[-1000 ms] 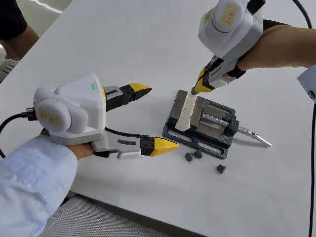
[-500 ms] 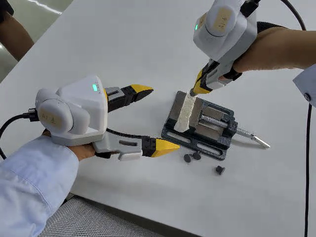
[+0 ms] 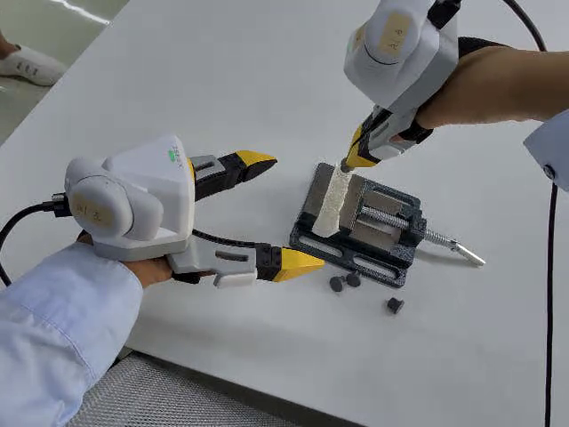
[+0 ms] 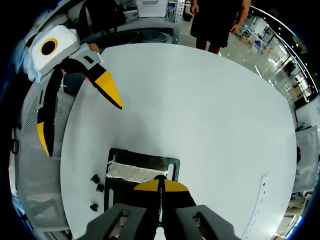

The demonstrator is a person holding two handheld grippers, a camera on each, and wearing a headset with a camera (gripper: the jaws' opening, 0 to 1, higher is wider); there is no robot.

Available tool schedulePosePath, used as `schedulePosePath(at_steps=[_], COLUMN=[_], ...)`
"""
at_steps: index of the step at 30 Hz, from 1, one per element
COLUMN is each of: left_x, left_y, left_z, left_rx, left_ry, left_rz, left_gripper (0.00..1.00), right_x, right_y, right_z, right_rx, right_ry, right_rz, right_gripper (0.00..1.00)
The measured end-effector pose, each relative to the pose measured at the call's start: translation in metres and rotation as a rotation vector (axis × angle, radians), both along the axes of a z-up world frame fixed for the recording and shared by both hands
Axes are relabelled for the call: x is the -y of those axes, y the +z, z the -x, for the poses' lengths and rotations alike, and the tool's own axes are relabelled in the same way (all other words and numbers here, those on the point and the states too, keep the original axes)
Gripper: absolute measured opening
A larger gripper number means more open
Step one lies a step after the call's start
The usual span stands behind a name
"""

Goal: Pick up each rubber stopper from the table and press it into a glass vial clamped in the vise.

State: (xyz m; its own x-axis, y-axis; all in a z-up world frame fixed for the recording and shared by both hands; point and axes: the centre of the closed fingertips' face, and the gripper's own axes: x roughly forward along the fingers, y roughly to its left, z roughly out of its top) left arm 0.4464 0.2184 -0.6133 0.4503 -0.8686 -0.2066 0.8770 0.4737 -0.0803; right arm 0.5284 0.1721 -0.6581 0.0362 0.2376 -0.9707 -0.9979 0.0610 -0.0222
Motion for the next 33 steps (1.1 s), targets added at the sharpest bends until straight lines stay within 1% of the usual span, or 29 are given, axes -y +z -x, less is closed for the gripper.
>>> schedulePosePath(at_steps=[6, 11, 16, 20, 22, 25, 26, 28, 29, 30, 31, 33], left_x=[0.0022, -0.0004, -0.0015, -0.0009, -0.0002, -0.0002, -0.0003, -0.0004, -0.001, -0.0012, -0.0015, -0.0023], left_y=[0.0009, 0.0016, 0.0018, 0.0013, 0.0014, 0.0014, 0.0017, 0.0016, 0.0013, 0.0016, 0.0017, 0.0011], left_z=[0.0006, -0.0003, -0.0008, -0.0008, -0.0005, -0.0009, -0.0013, -0.0017, -0.0021, -0.0024, -0.0023, -0.0024], left_rx=[0.0, 0.003, 0.003, 0.001, 0.0, 0.001, 0.001, 0.002, 0.002, 0.001, -0.001, 0.002], left_ry=[-0.003, 0.004, 0.008, 0.008, 0.007, 0.009, 0.011, 0.012, 0.014, 0.016, 0.016, 0.017], left_rz=[0.003, 0.003, 0.005, 0.005, 0.007, 0.007, 0.01, 0.009, 0.007, 0.011, 0.013, 0.007], left_gripper=[0.73, 0.73, 0.73, 0.73, 0.73, 0.73, 0.73, 0.73, 0.72, 0.72, 0.72, 0.72], right_x=[0.0005, 0.0004, 0.0007, 0.0008, 0.0011, 0.0002, -0.0003, -0.0006, -0.0002, 0.0001, 0.0006, 0.0004], right_y=[-0.0003, -0.0005, -0.0005, -0.0011, -0.0013, -0.0018, -0.0021, -0.0025, -0.0026, -0.0027, -0.0029, -0.0032], right_z=[0.0001, 0.0004, 0.0002, 0.0002, 0.0003, 0.003, 0.0049, 0.0045, 0.004, 0.0045, 0.0048, 0.0049], right_rx=[0.002, 0.009, 0.005, 0.003, -0.005, -0.029, -0.03, -0.02, -0.018, -0.015, -0.001, 0.002], right_ry=[-0.005, -0.009, -0.019, -0.019, -0.025, -0.032, -0.022, -0.011, -0.028, -0.023, -0.002, -0.004], right_rz=[0.017, 0.028, 0.023, 0.028, 0.03, 0.027, 0.032, 0.043, 0.047, 0.047, 0.05, 0.054], right_gripper=[0.0, 0.0, 0.0, 0.0, 0.0, 0.0, 0.0, 0.0, 0.0, 0.0, 0.0, 0.0])
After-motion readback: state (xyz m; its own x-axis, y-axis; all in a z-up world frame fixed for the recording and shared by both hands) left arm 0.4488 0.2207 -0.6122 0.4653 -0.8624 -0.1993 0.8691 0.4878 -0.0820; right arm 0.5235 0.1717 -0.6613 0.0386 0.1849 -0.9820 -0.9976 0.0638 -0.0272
